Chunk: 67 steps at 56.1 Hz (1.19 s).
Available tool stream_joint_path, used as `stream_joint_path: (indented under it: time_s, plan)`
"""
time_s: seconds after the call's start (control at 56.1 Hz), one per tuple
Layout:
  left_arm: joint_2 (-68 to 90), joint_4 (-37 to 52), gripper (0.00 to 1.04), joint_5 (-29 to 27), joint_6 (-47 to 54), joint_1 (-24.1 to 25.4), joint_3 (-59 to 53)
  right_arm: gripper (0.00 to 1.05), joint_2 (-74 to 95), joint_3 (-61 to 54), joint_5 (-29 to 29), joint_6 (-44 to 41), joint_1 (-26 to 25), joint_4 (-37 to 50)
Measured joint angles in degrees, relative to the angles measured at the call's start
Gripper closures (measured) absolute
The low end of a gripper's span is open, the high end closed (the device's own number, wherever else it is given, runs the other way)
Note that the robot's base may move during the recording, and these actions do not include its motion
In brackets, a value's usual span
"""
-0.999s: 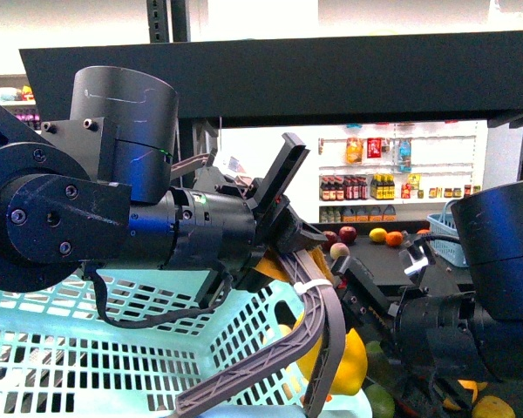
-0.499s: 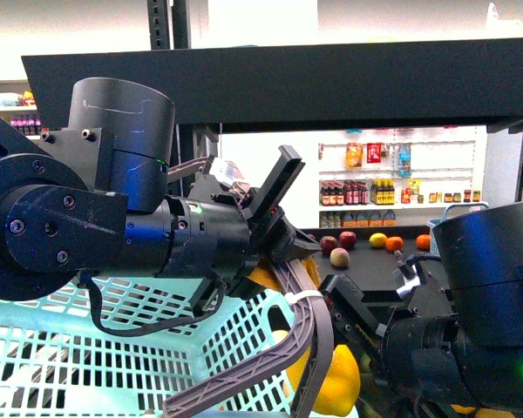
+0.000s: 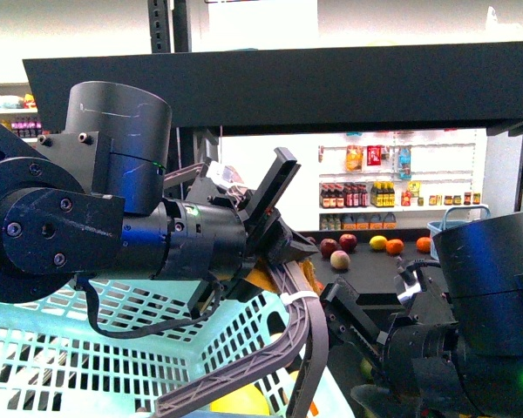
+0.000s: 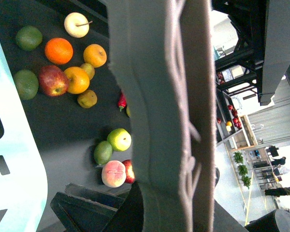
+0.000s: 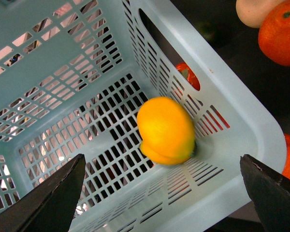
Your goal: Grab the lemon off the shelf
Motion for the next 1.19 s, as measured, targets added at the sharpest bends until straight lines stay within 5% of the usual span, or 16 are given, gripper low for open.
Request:
stream_joint_path:
  time_s: [0.339,0.803,1.088,1.195]
  plan:
    - [0.0,0.0,0.97,0.1,-1.9,-0.5,0.0,0.08,-6.8,-5.4,-2.3,-7.2,-5.0,-3.3]
    - [0.0,0.0,0.97,-0.1,-2.0,-0.5,0.0,0.08,-35.3,-20.6,-3.1,-28.7,-25.0,-12.5]
    - [0.0,0.0,0.97,0.0,-2.0,-0.5,0.0,0.08,-72.2,-29.0,-6.3,-46.0,-33.1,-33.7]
    - [0.0,0.0,0.97,0.0,-2.0,-0.5,0.0,0.17,-85.2,-30.6,0.1,-48.4,-31.1,-37.1]
